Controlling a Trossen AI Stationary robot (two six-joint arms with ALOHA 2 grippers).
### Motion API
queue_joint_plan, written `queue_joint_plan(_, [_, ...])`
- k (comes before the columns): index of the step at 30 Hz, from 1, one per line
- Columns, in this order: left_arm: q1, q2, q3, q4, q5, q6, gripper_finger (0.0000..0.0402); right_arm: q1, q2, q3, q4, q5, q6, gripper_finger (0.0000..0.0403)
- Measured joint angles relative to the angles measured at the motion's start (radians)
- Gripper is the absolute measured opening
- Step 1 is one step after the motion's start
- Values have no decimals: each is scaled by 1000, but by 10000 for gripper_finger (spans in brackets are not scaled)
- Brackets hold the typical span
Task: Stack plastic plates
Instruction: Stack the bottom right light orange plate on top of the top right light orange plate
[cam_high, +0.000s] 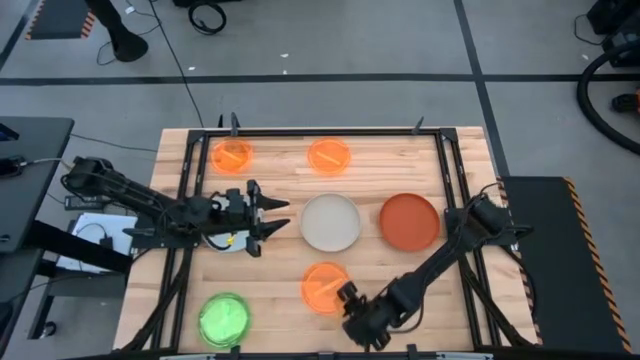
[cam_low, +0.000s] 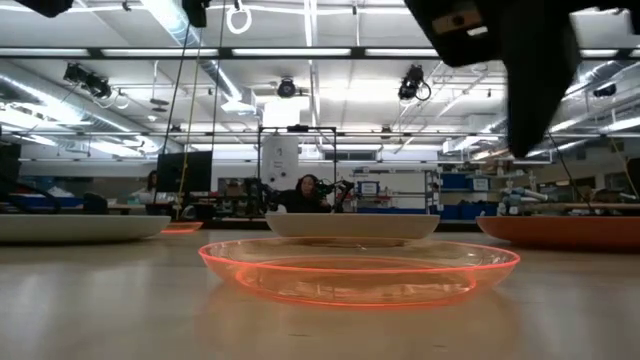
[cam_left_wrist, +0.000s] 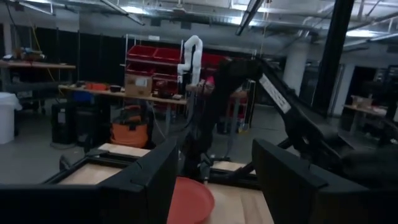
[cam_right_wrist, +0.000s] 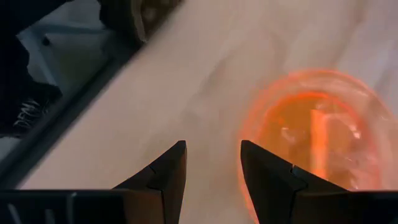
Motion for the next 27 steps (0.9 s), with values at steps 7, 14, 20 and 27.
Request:
queue_joint_plan(7, [-40,0,0,11,1,32,212,16,96,87,-98,142,36,161])
queue_joint_plan(14, [-50,0,0,22,0,95,212,-4,96,88,-161,164,126,145])
queue_joint_plan(20, [-50,0,0,23,0,98,212,-31,96,50,-160,122,151,115])
queue_joint_plan(27, [-52,0,0,23,0,91,212,-45,94,24,-136,103,143,88])
